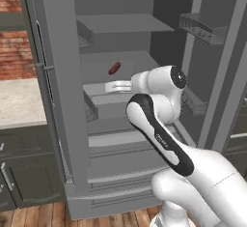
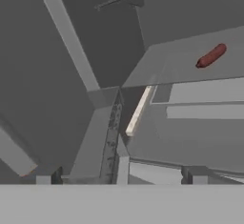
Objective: Move the hot dog bun to the plate on the dining table and place the condiment next to that plate. Then navigate to the fridge and take the sausage and place it on the plate as well.
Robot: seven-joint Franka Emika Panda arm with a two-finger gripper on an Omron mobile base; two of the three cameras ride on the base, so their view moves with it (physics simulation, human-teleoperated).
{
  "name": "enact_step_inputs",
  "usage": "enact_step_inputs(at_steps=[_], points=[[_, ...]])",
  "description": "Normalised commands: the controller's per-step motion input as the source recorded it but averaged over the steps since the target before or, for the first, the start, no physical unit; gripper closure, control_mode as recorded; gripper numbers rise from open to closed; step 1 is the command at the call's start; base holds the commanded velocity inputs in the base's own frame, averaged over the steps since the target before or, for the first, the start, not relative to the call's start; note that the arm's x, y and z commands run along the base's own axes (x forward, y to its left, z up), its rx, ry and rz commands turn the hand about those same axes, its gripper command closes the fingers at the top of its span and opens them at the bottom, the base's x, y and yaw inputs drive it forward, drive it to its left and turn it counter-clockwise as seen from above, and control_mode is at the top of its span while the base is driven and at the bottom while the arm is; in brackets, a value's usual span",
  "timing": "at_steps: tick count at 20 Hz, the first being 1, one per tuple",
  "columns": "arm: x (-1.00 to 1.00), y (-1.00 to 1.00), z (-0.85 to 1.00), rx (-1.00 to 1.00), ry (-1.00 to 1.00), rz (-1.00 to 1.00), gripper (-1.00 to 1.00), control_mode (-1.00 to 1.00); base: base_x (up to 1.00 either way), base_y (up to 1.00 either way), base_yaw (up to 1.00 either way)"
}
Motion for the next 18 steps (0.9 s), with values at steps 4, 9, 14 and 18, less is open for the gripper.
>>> enact_step_inputs(at_steps=[4, 9, 14, 18], points=[[0.99, 0.68, -0.04, 0.00, 0.16, 0.00, -1.00, -1.00, 0.00, 0.00, 0.00], [0.96, 0.82, -0.09, 0.00, 0.22, 0.00, -1.00, -1.00, 0.00, 0.00, 0.00], [0.36, 0.73, -0.05, 0.01, 0.17, 0.01, -1.00, -1.00, 0.00, 0.00, 0.00], [-0.16, 0.89, -0.08, 0.00, 0.05, 0.06, -1.00, -1.00, 0.00, 0.00, 0.00]])
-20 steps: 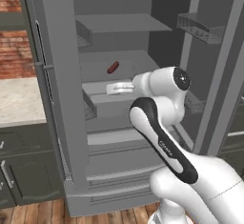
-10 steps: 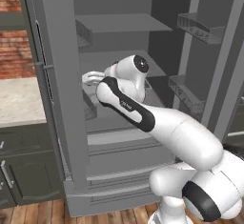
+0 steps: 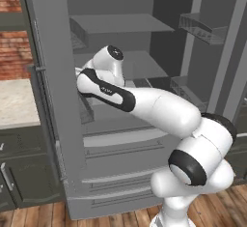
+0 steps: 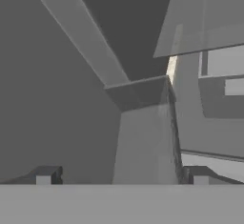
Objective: Move the hot dog bun to the plate on the dining table and place the condiment next to that plate. Then navigate to the fridge and take the sausage and place it on the plate as well.
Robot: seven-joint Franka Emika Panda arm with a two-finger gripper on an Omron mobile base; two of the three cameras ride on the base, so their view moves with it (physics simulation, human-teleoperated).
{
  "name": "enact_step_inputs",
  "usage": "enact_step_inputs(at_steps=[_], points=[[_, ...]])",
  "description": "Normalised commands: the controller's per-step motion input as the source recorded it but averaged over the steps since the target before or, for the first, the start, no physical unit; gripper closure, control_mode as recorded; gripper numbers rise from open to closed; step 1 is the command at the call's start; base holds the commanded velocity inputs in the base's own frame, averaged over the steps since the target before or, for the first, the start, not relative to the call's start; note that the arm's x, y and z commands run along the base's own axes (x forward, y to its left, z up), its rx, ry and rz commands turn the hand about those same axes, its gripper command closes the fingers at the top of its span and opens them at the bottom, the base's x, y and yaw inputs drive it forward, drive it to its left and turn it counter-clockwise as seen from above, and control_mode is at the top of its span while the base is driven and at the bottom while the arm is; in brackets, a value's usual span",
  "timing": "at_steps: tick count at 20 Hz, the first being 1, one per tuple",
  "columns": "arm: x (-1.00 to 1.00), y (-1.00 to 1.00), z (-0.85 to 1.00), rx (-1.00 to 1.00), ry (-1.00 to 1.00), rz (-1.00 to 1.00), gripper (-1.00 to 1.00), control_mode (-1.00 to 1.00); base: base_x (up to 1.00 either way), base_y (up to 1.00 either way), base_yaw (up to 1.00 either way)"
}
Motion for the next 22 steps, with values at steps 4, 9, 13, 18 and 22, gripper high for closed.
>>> enact_step_inputs(at_steps=[4, 9, 13, 18, 22], points=[[-0.33, 0.99, -0.05, 0.00, 0.00, 0.07, -1.00, -1.00, 0.00, 0.00, 0.00], [-0.36, 0.44, 0.03, 0.00, -0.01, 0.03, -1.00, -1.00, 0.00, 0.00, 0.00], [-0.18, -0.87, 0.54, -0.01, -0.11, -0.13, -1.00, -1.00, 0.00, 0.00, 0.00], [-0.14, -1.00, 0.50, -0.10, -0.11, -0.21, -1.00, -1.00, 0.00, 0.00, 0.00], [-0.52, -1.00, 0.01, -0.16, -0.05, -0.17, -1.00, -1.00, 0.00, 0.00, 0.00]])
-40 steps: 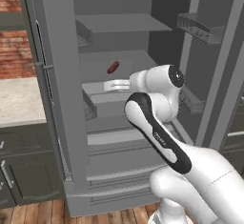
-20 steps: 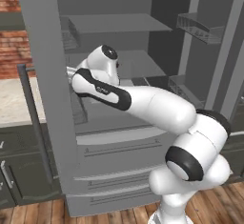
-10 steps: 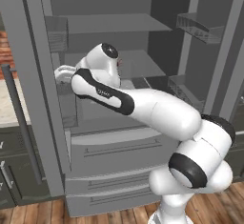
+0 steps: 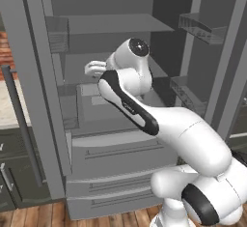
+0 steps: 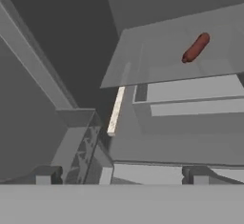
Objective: Move the hot dog bun to the plate on the dining table and place the condiment next to that plate. Then navigate to the fridge and take the sausage and place it on the plate as well.
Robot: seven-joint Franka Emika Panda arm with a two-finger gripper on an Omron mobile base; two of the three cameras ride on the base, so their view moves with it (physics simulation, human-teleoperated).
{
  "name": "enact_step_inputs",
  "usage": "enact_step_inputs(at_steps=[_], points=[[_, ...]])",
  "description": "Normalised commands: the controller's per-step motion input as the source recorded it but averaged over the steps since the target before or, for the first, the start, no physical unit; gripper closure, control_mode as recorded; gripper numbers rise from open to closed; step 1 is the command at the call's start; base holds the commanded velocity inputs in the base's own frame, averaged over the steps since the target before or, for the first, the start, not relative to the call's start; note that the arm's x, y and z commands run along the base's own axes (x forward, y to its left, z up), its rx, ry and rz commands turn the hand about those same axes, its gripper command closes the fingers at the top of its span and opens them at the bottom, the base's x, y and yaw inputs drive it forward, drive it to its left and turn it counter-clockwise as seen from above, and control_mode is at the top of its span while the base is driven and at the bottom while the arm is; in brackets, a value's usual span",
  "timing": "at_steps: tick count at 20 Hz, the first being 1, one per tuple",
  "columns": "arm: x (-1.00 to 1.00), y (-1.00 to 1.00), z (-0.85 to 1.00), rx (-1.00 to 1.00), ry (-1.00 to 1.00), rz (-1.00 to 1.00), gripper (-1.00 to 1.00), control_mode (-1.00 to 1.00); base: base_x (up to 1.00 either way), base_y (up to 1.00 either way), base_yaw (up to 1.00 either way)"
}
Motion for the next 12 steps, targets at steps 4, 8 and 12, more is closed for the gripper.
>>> enact_step_inputs(at_steps=[4, 8, 12], points=[[-0.79, -0.84, 0.00, -0.19, -0.03, -0.07, -1.00, -1.00, 0.00, 0.00, 0.00], [-0.72, -0.71, 0.00, -0.10, 0.05, 0.00, -1.00, -1.00, 0.00, 0.00, 0.00], [-0.91, -0.73, 0.00, -0.10, 0.06, 0.00, -1.00, -1.00, 0.00, 0.00, 0.00]])
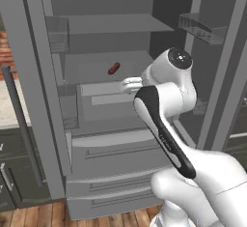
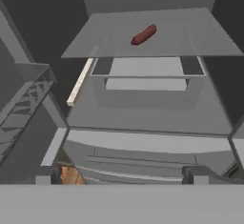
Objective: Move the hot dog bun to the plate on the dining table and place the condiment next to that plate. Then navigate to the fridge and take the sausage and place it on the plate as well.
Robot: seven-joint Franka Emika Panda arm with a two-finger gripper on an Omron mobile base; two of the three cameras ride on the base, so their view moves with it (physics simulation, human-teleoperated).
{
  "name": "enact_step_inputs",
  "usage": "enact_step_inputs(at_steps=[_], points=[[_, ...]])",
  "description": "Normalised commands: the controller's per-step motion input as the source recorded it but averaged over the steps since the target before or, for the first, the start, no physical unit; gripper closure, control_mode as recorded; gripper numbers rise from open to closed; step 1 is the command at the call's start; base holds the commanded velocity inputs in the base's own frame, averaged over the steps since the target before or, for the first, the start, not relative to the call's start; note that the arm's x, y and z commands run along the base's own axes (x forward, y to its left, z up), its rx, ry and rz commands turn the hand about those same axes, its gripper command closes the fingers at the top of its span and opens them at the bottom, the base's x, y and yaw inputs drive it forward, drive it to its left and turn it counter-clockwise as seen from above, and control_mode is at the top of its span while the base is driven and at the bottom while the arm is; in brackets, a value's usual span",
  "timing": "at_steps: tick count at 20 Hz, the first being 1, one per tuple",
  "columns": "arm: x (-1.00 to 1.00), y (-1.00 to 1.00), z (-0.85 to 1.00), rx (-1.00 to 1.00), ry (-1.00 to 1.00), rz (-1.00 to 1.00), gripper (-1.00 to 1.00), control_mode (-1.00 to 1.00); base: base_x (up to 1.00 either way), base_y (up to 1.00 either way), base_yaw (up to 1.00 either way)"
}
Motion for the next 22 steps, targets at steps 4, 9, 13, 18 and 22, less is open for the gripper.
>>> enact_step_inputs(at_steps=[4, 9, 13, 18, 22], points=[[-1.00, -0.60, 0.00, -0.04, 0.09, 0.00, -1.00, -1.00, 0.00, 0.00, 0.00], [-0.70, -0.23, 0.00, -0.12, 0.06, -0.04, -1.00, -1.00, 0.00, 0.00, 0.00], [-0.24, 0.00, 0.00, -0.07, 0.00, -0.16, -1.00, -1.00, 0.00, 0.00, 0.00], [-0.04, 0.01, 0.00, 0.00, 0.00, -0.02, -1.00, 1.00, -0.08, 0.55, -0.13], [0.00, 0.00, 0.00, 0.00, 0.00, 0.00, -1.00, 1.00, 0.34, 0.63, -0.22]])
